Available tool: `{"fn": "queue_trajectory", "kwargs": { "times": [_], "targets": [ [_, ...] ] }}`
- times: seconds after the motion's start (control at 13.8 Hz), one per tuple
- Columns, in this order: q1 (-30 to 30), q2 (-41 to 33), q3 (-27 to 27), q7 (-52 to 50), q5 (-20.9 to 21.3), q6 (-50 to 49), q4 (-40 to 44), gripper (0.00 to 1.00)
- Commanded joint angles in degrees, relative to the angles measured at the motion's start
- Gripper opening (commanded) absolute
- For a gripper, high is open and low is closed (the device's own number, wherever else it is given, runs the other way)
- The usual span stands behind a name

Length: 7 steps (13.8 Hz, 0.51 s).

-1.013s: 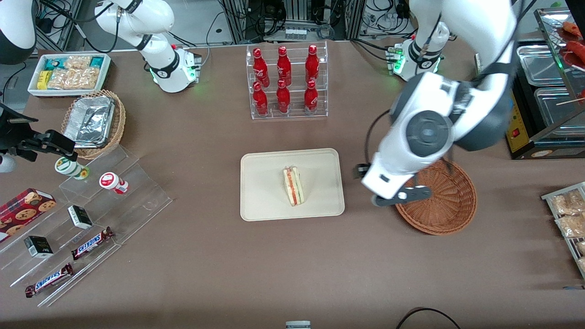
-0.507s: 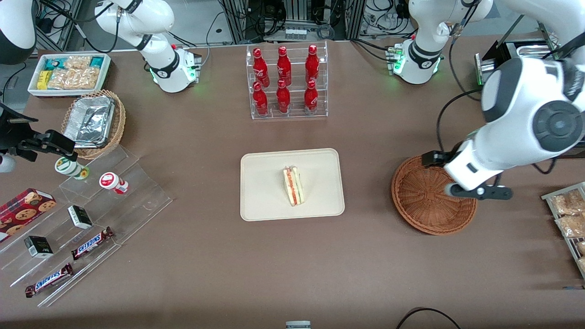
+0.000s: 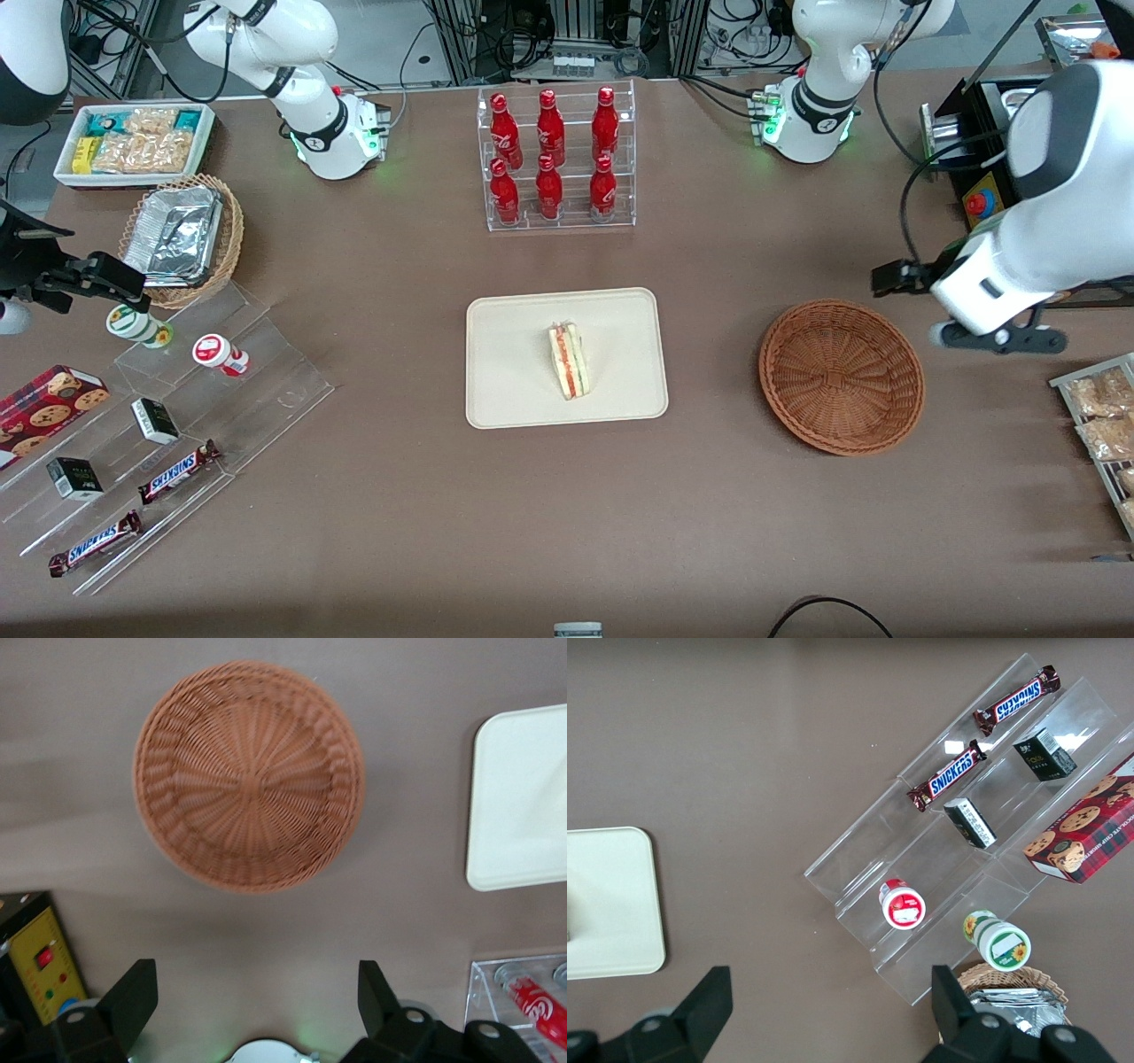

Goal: Place sandwich from basket to tray

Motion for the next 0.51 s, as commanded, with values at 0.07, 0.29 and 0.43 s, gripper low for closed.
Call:
{"fn": "queue_trajectory", "kwargs": {
  "times": [0.07, 0.29, 0.43],
  "targets": [
    [3.7, -11.3, -2.2, 3.0, -0.7, -3.1, -8.9, 1.0],
    [3.9, -11.8, -1.8, 3.0, -0.6, -7.4, -5.6, 1.0],
    [3.9, -12.6, -1.6, 3.0, -0.6, -7.4, -5.5, 1.0]
  ]
}}
